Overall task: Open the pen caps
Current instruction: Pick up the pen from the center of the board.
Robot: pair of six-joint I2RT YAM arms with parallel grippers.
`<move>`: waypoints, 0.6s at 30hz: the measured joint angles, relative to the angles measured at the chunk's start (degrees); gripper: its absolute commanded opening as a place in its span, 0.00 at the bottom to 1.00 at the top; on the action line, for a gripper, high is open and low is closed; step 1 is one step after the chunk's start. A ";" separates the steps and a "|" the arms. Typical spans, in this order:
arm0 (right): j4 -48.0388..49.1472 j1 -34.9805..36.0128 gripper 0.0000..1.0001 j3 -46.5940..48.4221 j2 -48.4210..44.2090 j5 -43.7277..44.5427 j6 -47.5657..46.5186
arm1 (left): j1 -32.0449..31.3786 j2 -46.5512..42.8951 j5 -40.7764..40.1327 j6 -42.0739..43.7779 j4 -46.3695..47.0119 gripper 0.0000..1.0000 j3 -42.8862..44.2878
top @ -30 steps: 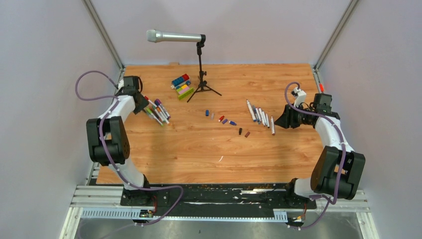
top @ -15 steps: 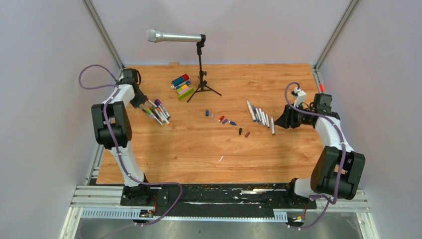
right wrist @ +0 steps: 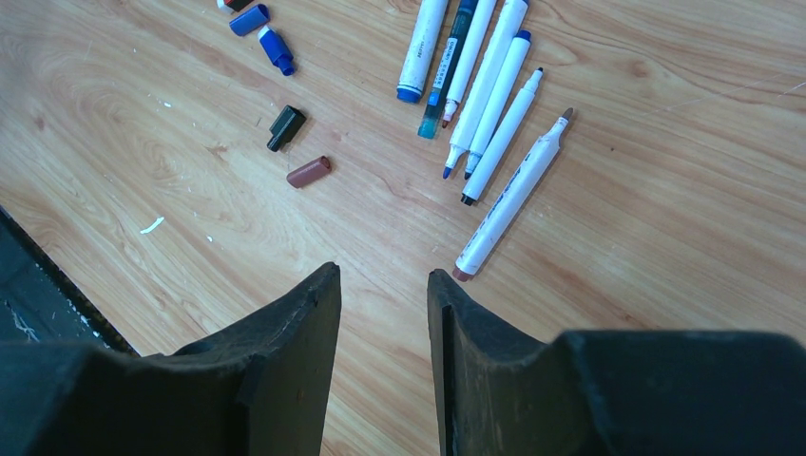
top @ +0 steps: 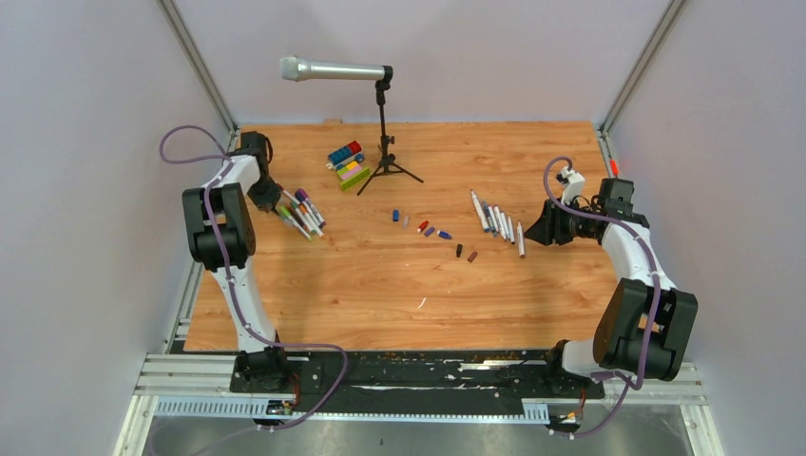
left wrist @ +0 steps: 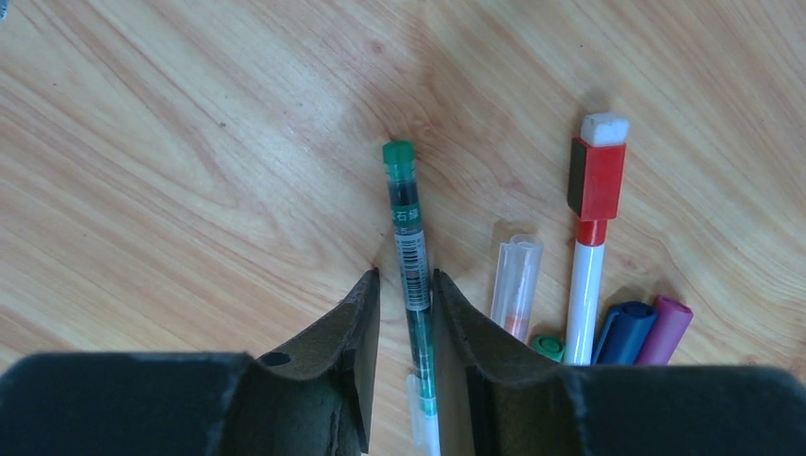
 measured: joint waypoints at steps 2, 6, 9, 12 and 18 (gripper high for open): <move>0.00 0.00 0.40 0.00 0.00 0.00 0.00 | 0.00 0.07 -0.13 0.20 -0.28 0.30 0.02; 0.00 0.00 0.40 0.00 0.00 0.00 0.00 | 0.09 0.07 -0.39 0.33 -0.52 0.19 0.02; 0.00 0.00 0.40 0.00 0.00 0.00 0.00 | 0.20 0.07 -0.50 0.44 -0.81 0.10 0.02; -0.02 0.00 0.40 0.00 0.00 0.00 0.00 | 0.35 -0.04 -0.42 0.44 -0.76 0.07 -0.07; -0.04 0.00 0.40 0.00 0.00 -0.04 0.00 | 1.36 -5.14 -0.17 0.85 -0.52 0.02 -5.81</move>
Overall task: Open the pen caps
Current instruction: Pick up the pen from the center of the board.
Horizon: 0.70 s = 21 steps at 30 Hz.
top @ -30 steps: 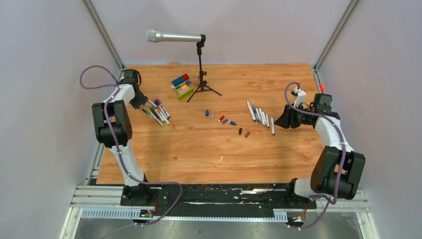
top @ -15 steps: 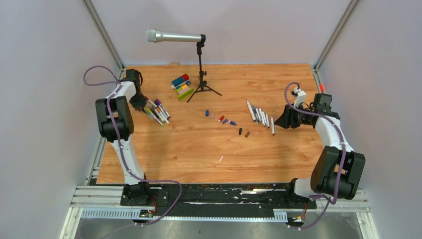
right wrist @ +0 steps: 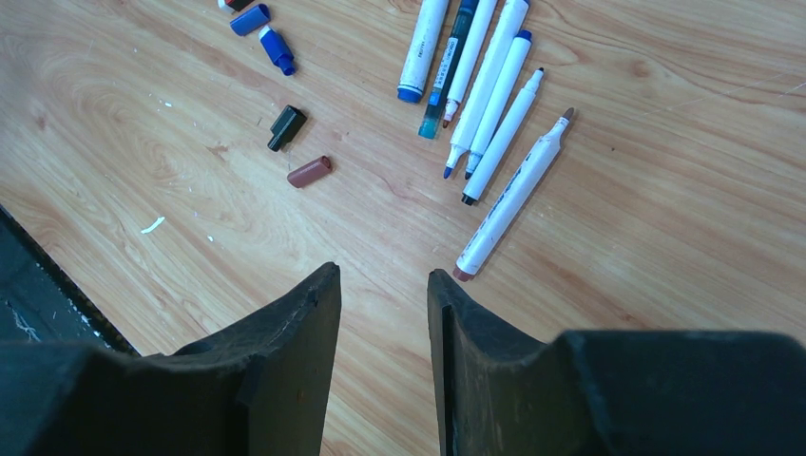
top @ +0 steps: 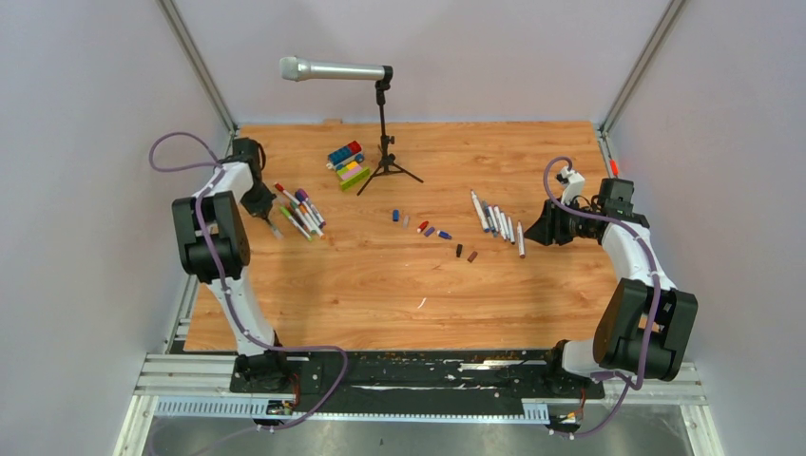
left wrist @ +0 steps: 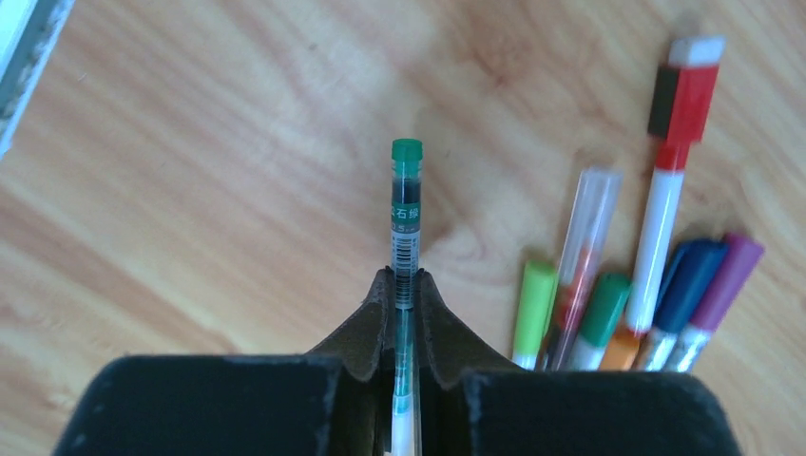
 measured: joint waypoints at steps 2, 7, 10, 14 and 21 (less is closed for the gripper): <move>-0.04 -0.02 0.40 0.02 0.00 -0.07 -0.07 | 0.26 -3.91 1.25 0.31 0.48 0.01 -3.10; -1.03 -0.15 0.40 0.02 -0.13 -1.77 -0.87 | 0.50 -20.50 10.73 1.09 7.87 0.00 -15.58; -1.53 -0.26 0.40 0.02 -1.14 -4.00 -1.97 | 0.50 -31.98 20.94 0.85 16.35 0.00 -26.43; -2.29 -0.37 0.40 -0.02 -3.93 -8.26 -3.93 | 0.02 -41.59 35.45 -2.10 29.88 0.00 -40.13; -3.06 -0.37 0.40 -3.15 -9.27 -19.69 -9.86 | -14.43 -51.23 48.61 -8.98 51.41 0.00 -53.62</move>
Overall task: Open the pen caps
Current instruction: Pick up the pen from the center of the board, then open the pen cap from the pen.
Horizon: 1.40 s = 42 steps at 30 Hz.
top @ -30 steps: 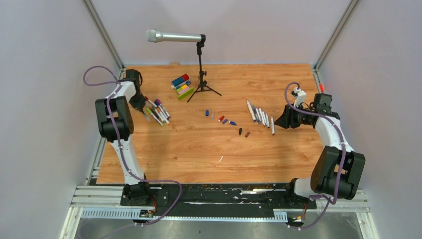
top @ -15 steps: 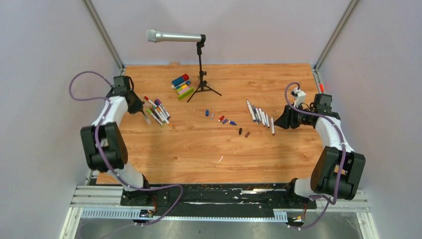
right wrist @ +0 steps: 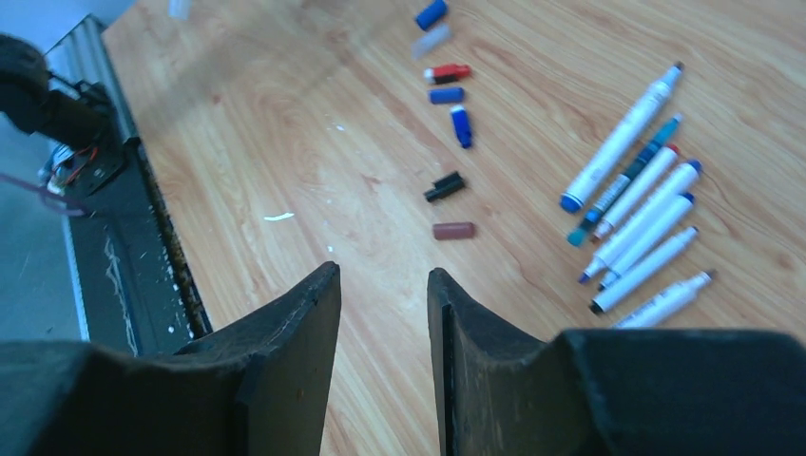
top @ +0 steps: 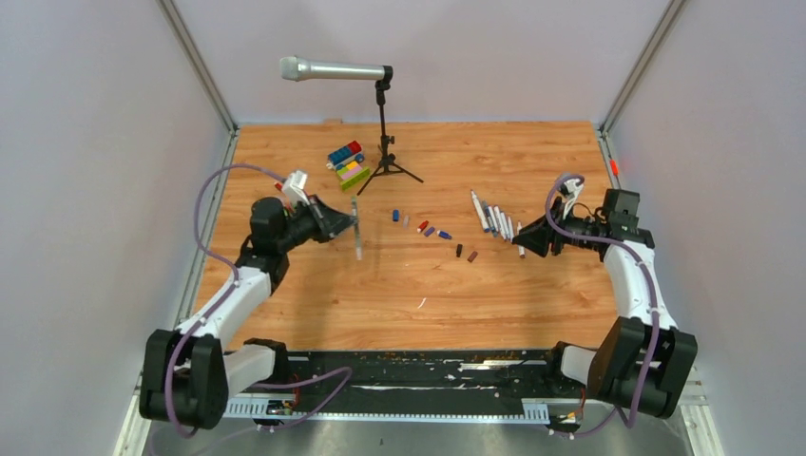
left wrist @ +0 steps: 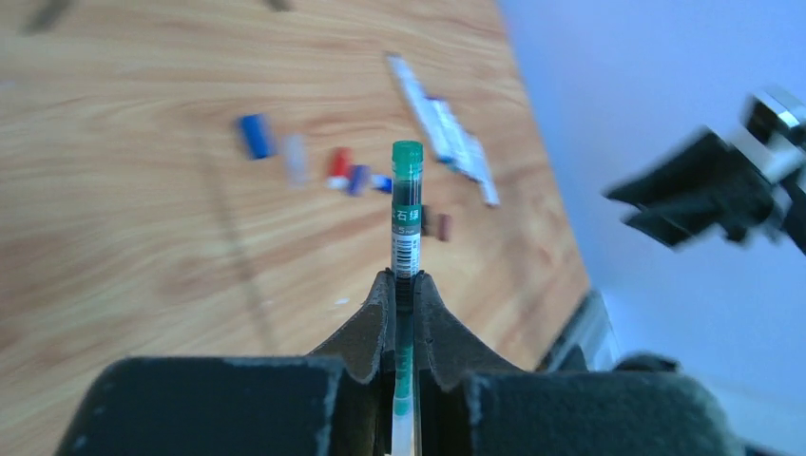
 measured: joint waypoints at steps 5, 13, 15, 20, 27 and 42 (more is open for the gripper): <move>-3.06 0.46 0.52 -4.09 -4.66 -10.21 -8.68 | -14.80 -4.35 0.39 -2.40 13.64 0.00 -3.02; 3.98 6.40 0.54 -8.17 -10.93 -18.36 -2.51 | -33.97 1.40 -8.00 -2.14 24.30 0.00 -2.51; 9.44 8.50 0.58 -9.07 -10.88 -18.14 4.79 | -37.33 3.96 -10.03 -1.81 25.22 0.00 -1.07; 21.05 11.76 0.67 -10.67 -9.35 -15.47 21.88 | -43.41 8.57 -14.49 -0.31 26.73 0.00 2.93; 35.98 14.64 0.68 -14.10 -9.09 -11.13 43.10 | -48.61 12.72 -19.39 1.46 28.50 0.01 5.49; 49.27 18.45 0.51 -18.25 -9.09 -3.13 66.97 | -53.44 19.56 -22.75 1.66 30.40 0.01 9.09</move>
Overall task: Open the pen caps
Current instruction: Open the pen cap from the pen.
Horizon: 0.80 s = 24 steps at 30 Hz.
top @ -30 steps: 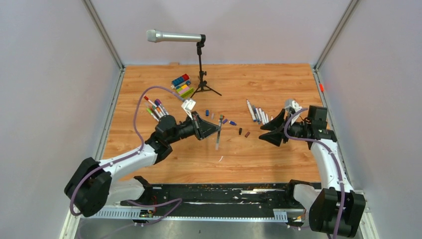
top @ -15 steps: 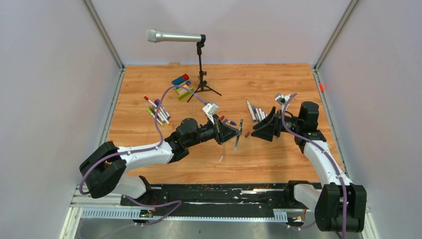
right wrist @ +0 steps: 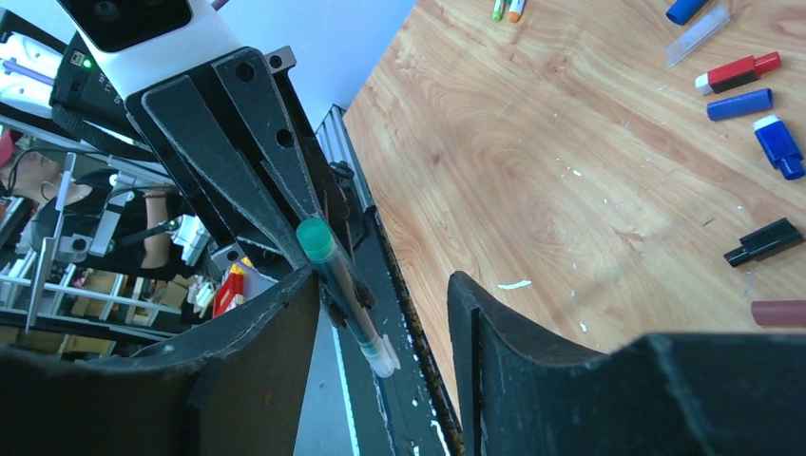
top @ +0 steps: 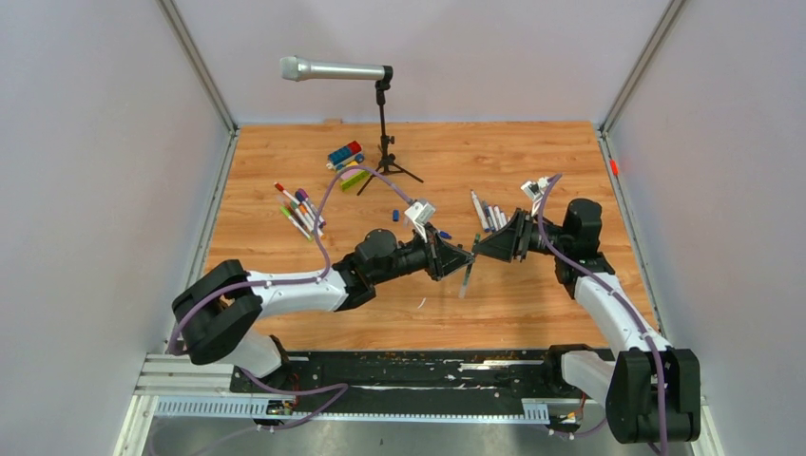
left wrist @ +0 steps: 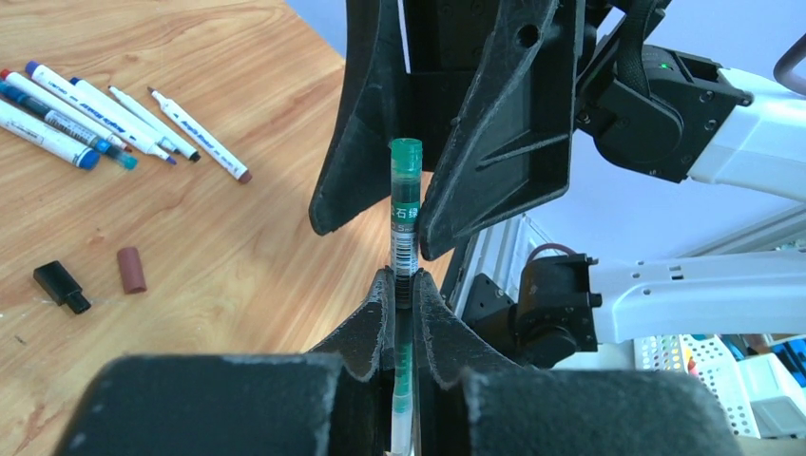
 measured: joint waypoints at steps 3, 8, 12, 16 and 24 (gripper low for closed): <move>1.64 0.46 0.46 -0.68 0.00 0.42 1.64 | -0.26 0.98 -0.37 -0.17 0.83 0.01 0.22; 3.72 1.03 0.28 -0.90 0.00 0.85 3.13 | -0.96 2.84 -0.59 -0.90 1.81 0.02 0.76; 5.35 1.64 0.11 -1.62 0.00 0.94 3.89 | -1.14 3.72 -0.83 -1.33 2.08 0.04 1.01; 6.01 2.08 0.00 -1.90 0.00 1.38 3.82 | -1.14 3.91 -1.01 -2.36 2.47 0.24 1.01; 3.67 2.21 0.00 -1.20 0.07 0.35 1.66 | -0.39 4.66 3.91 -4.07 5.14 0.67 0.98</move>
